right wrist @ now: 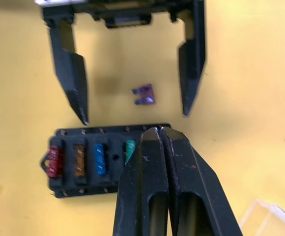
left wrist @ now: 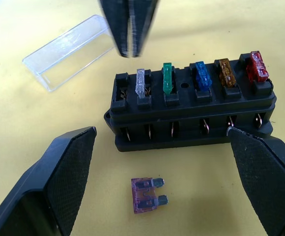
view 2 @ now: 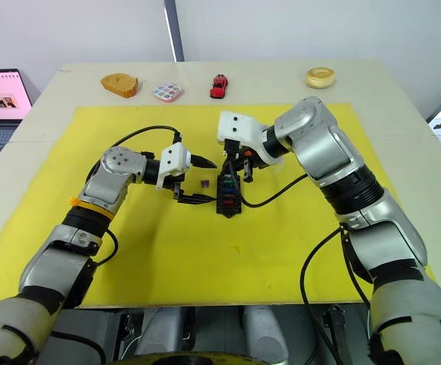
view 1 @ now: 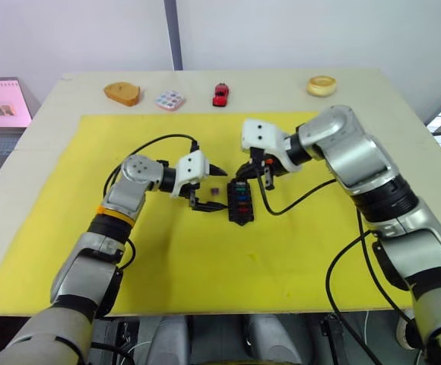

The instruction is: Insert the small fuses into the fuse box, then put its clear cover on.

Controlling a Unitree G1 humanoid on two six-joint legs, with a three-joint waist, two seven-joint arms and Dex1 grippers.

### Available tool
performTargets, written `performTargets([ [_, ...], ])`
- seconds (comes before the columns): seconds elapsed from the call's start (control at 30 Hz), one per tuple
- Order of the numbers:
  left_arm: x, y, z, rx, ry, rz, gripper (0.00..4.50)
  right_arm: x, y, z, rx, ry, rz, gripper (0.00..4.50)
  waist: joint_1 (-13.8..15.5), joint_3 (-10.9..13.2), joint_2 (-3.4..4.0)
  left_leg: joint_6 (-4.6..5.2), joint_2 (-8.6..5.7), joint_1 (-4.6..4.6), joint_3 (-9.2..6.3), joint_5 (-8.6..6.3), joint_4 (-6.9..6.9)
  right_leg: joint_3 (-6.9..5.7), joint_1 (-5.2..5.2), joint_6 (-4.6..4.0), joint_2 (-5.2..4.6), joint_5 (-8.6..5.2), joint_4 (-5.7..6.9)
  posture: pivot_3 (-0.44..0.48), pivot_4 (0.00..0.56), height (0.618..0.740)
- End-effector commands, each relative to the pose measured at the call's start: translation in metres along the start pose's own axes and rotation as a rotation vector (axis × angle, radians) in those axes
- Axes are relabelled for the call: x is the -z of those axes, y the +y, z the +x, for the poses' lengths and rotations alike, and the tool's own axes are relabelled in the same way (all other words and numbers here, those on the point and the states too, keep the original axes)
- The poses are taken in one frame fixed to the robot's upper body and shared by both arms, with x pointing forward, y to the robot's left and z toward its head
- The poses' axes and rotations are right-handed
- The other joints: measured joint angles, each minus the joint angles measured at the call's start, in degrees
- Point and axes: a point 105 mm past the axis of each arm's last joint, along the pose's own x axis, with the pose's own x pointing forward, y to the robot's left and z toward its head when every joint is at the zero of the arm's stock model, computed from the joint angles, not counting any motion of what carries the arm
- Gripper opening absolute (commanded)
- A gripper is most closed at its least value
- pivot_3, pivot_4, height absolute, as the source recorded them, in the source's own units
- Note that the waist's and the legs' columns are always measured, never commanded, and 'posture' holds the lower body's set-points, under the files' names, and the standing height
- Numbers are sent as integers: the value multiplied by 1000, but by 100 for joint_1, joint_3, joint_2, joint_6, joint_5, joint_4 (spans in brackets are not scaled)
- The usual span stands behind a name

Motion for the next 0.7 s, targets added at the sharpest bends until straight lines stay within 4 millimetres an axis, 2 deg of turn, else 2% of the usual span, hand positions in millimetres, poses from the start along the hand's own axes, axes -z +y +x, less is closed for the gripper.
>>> performTargets([
  [0.03, -8, 4, -4, -18, -21, 31, 4500, -4, 2, -3, 1, -10, -14, 62, 0, 0, 0, 0, 0, 0, 0, 0, 0, 0, 0, 0, 0, 0, 0, 0, 150, 740],
  [0.7, -8, 5, -6, -30, -22, 26, 4500, 17, -3, 7, 9, 43, -2, 62, -2, 0, 0, 0, 0, 0, 1, 0, 0, 0, -1, 0, 0, 0, 0, 0, 150, 740],
])
